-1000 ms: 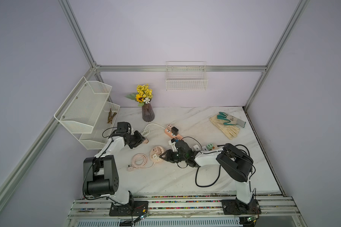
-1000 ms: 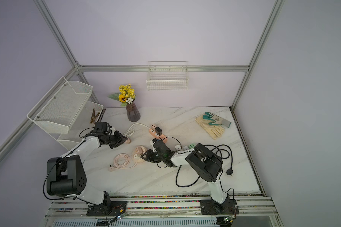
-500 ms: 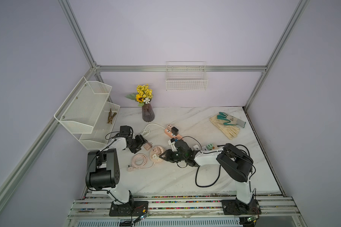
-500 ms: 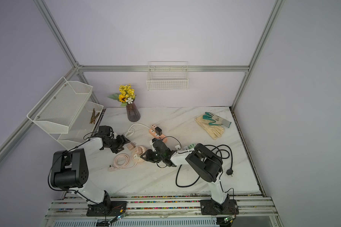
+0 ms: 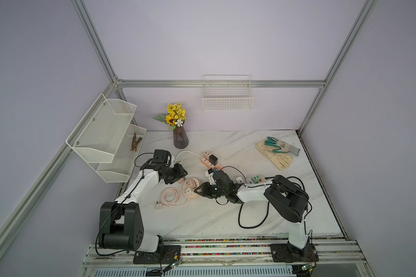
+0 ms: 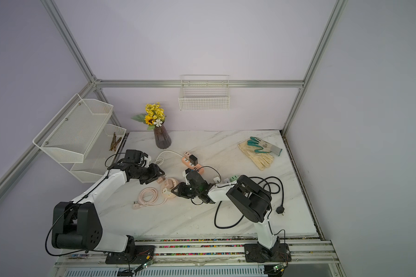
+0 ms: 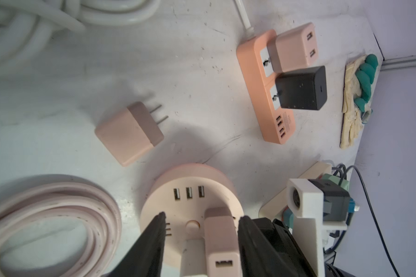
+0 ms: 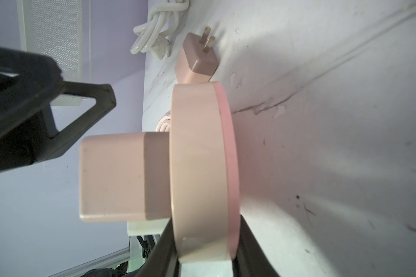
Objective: Pull the plug off the socket
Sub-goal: Remove the plug from the socket.
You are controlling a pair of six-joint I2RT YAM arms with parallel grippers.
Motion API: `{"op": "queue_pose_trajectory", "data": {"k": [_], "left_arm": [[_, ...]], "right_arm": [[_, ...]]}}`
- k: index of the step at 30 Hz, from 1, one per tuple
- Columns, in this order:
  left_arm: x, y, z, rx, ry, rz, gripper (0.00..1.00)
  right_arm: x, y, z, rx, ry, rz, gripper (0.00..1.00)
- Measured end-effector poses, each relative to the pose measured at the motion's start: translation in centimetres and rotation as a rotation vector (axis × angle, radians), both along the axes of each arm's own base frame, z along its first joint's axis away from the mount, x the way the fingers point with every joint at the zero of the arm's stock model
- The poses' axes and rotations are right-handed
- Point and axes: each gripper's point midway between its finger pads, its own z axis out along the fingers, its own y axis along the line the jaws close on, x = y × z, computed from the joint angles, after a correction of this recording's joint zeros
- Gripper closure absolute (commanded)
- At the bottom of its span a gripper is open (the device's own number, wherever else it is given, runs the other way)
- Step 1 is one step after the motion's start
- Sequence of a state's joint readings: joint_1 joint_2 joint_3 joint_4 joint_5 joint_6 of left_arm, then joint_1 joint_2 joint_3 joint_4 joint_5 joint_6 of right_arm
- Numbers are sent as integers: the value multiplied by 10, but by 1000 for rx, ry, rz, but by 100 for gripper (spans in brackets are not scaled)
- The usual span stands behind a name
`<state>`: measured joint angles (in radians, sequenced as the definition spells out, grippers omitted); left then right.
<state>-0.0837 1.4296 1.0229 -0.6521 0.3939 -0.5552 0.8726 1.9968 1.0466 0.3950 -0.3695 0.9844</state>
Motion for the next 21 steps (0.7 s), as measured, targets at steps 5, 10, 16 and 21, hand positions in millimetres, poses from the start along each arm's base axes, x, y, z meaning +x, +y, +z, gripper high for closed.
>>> {"op": "queue_pose_trajectory", "data": {"k": [5, 10, 16, 21], "left_arm": [[-13, -20, 18, -5, -39, -59, 48], [-17, -26, 17, -1, -31, -75, 45], [-21, -22, -2, 29, 37, -64, 42], [-23, -25, -8, 31, 61, -62, 52]], "right_arm": [[-1, 2, 0, -5, -6, -2, 100], [0, 3, 1, -8, -7, -3, 100], [0, 3, 1, -14, -8, -2, 100], [0, 3, 1, -15, -12, 0, 100]]}}
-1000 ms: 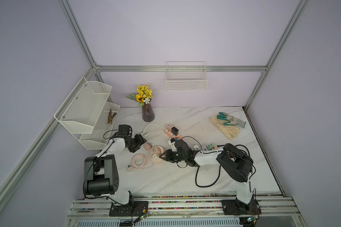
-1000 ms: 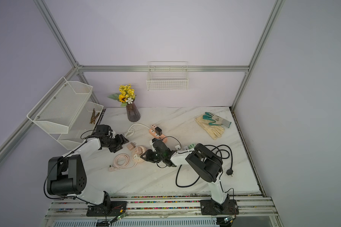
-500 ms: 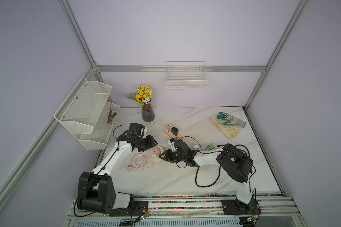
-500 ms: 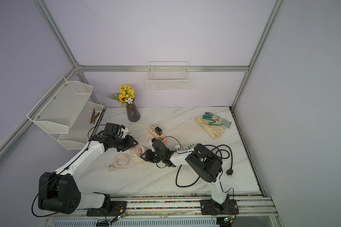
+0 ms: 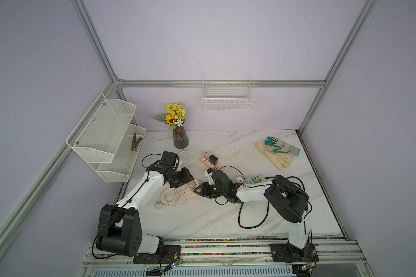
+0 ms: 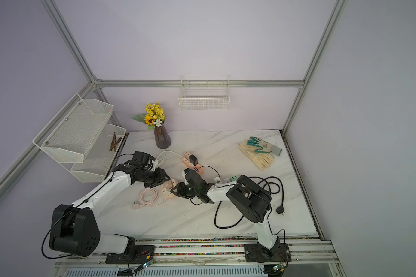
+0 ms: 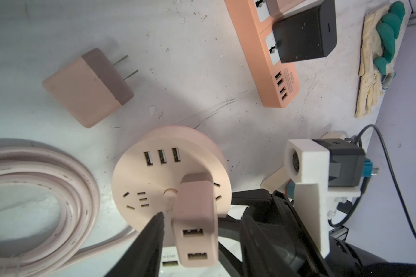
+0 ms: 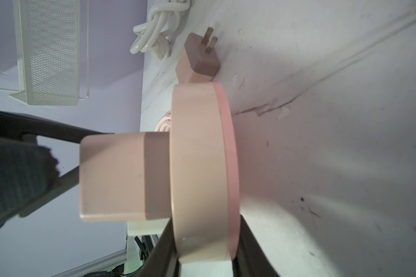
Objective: Pull the plug off the socket
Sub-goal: Remove the plug from the socket.
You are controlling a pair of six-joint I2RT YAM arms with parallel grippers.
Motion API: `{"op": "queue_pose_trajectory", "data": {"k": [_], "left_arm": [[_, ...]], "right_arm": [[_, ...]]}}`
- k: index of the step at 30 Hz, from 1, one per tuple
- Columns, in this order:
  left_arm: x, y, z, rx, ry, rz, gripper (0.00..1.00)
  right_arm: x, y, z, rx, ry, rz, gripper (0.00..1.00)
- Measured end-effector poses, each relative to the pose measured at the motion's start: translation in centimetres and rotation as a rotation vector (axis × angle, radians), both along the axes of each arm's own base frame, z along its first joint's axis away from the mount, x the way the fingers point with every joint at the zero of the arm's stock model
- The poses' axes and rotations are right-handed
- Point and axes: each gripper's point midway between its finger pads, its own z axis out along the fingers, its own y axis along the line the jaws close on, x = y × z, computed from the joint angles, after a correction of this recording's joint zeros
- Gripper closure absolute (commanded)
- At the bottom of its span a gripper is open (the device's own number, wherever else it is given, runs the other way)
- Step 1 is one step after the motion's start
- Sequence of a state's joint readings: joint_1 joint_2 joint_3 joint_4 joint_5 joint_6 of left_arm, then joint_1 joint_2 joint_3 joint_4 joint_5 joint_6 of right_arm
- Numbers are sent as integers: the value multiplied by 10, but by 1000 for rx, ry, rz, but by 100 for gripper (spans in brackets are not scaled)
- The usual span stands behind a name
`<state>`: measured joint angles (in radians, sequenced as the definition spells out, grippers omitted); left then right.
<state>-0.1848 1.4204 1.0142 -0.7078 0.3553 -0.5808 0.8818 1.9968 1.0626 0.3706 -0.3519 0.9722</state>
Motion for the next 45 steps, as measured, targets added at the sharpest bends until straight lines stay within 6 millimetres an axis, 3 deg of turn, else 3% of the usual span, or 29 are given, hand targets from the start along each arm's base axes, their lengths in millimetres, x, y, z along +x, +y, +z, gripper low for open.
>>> {"op": "queue_pose_trajectory", "data": {"k": [6, 11, 14, 23, 31, 38, 45], "left_arm": [[-6, -4, -23, -14, 62, 9, 59], [-4, -9, -21, -45, 59, 11, 90], [-4, -9, -21, -46, 61, 20, 100], [-5, -6, -18, -42, 74, 26, 100], [-10, 9, -13, -165, 96, 63, 100], [-11, 8, -5, -66, 72, 5, 100], [-10, 7, -6, -156, 82, 27, 100]], "right_arm": [[0, 1, 1, -3, -2, 2, 100], [0, 0, 0, -7, -1, 1, 100], [0, 0, -1, -11, -2, -3, 100], [1, -1, -2, -5, 0, -26, 100], [-2, 4, 3, 21, -13, -14, 100], [-2, 7, 7, 33, -23, -10, 100], [0, 7, 7, 31, -25, -16, 100]]}}
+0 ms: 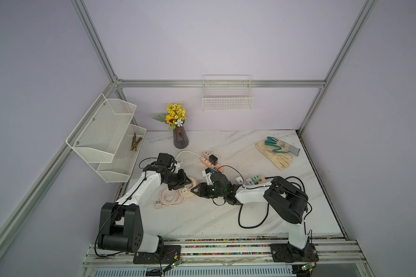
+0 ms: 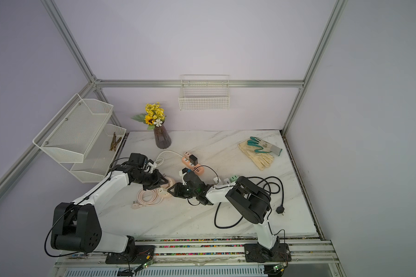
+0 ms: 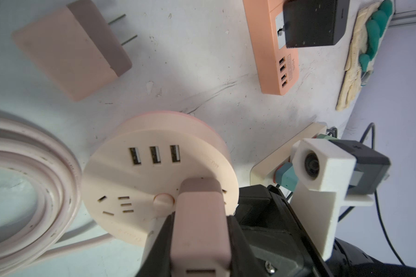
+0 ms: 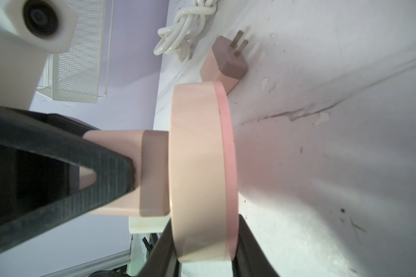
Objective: Pull the plug off the socket
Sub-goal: Remove the plug from the socket, then place the plug at the center of the board.
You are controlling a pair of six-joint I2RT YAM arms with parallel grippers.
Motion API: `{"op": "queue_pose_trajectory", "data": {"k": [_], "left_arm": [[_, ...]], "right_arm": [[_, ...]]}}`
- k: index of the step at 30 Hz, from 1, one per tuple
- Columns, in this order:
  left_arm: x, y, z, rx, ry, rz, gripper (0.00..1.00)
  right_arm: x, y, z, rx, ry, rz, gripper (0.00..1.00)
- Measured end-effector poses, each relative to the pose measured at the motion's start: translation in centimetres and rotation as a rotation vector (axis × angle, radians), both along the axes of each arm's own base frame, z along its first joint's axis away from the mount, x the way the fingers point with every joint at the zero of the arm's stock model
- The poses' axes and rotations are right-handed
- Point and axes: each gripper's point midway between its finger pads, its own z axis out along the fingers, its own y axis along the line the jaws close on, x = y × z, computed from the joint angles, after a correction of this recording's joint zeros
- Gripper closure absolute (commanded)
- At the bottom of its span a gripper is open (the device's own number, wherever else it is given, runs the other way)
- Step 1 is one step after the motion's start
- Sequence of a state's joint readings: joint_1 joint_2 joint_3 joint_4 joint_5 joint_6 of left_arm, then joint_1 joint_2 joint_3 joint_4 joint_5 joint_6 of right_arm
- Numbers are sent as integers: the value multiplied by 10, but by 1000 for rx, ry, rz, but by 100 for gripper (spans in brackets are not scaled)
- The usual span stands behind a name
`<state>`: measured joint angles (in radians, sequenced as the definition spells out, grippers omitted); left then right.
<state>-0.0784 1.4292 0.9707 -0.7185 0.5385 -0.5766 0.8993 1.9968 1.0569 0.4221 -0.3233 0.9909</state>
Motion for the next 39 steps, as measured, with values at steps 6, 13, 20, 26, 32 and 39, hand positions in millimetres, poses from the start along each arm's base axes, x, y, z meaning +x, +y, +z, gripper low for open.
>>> {"op": "queue_pose_trajectory", "data": {"k": [6, 13, 20, 26, 32, 39], "left_arm": [[2, 8, 13, 101, -23, -33, 100], [13, 34, 59, 98, -151, 32, 100], [7, 33, 59, 87, -133, 21, 100], [5, 68, 39, 122, -97, 147, 99], [18, 108, 8, 89, -99, 378, 97], [33, 127, -26, 94, -172, 555, 85]], "right_arm": [[0, -8, -13, -37, 40, -20, 100], [5, -13, -15, -33, 56, -39, 100], [5, -12, -15, -29, 58, -33, 100], [7, -10, -11, -22, 57, -29, 98], [6, -9, -10, -14, 60, -20, 100], [6, -9, -9, -13, 57, -15, 100]]}}
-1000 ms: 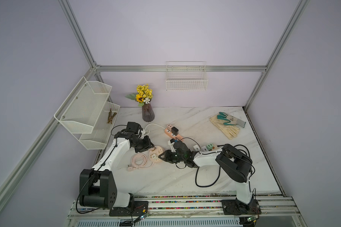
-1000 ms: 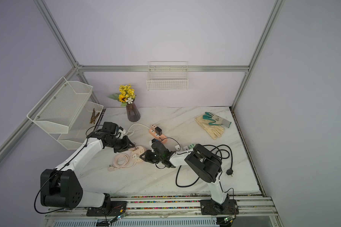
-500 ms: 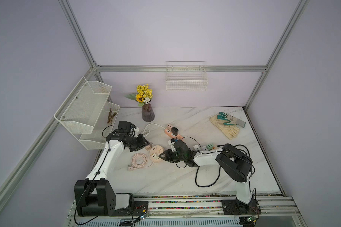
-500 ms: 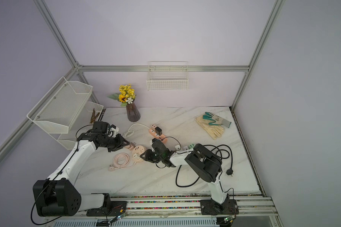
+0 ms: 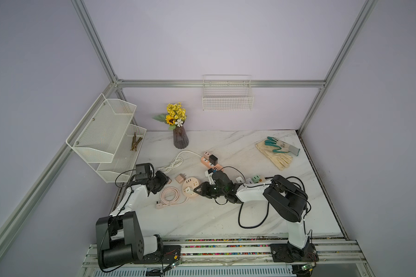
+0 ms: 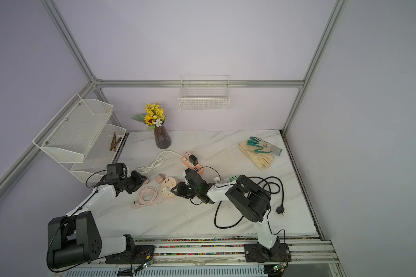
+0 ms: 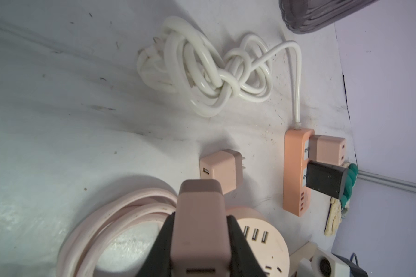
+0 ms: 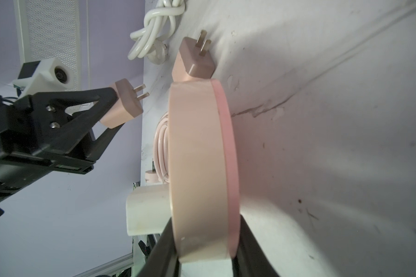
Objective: Pull the plug off the socket
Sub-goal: Place the plug at the center of the board.
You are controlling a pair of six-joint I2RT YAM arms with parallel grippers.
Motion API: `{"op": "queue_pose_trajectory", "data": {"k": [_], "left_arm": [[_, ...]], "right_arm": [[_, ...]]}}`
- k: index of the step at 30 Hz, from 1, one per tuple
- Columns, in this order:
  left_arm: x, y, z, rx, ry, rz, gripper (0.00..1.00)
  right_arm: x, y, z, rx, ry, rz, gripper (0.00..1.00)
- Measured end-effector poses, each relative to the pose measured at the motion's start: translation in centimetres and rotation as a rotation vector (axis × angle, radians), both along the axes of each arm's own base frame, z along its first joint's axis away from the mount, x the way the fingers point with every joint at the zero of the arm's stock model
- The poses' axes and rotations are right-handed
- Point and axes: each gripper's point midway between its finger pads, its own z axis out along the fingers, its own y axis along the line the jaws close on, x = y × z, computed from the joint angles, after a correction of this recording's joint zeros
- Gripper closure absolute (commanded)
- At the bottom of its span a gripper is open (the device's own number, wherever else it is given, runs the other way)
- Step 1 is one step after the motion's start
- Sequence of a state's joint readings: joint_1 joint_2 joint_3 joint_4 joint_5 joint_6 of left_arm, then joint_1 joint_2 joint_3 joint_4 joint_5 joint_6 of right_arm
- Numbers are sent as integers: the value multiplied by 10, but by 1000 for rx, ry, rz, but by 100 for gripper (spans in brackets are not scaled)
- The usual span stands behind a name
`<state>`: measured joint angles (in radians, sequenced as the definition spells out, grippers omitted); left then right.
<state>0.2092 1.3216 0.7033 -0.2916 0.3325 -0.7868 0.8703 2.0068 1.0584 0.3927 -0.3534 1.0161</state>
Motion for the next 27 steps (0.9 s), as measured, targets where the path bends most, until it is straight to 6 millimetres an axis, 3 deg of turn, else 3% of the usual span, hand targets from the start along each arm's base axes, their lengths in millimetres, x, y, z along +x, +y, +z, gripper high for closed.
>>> {"op": "queue_pose_trajectory", "data": {"k": [8, 13, 19, 23, 27], "left_arm": [[25, 15, -21, 6, -4, 89, 58], [22, 20, -30, 26, 31, 108, 50], [24, 27, -19, 62, 34, 124, 42], [16, 26, -1, 85, 16, 102, 43], [14, 12, 16, 85, 1, 5, 46]], "right_arm": [[0, 0, 0, -1, -3, 3, 100], [0, 0, 0, -1, -3, 3, 100], [0, 0, 0, -1, -3, 2, 100], [0, 0, 0, -2, -3, 2, 100], [0, 0, 0, -2, -3, 2, 100]]}}
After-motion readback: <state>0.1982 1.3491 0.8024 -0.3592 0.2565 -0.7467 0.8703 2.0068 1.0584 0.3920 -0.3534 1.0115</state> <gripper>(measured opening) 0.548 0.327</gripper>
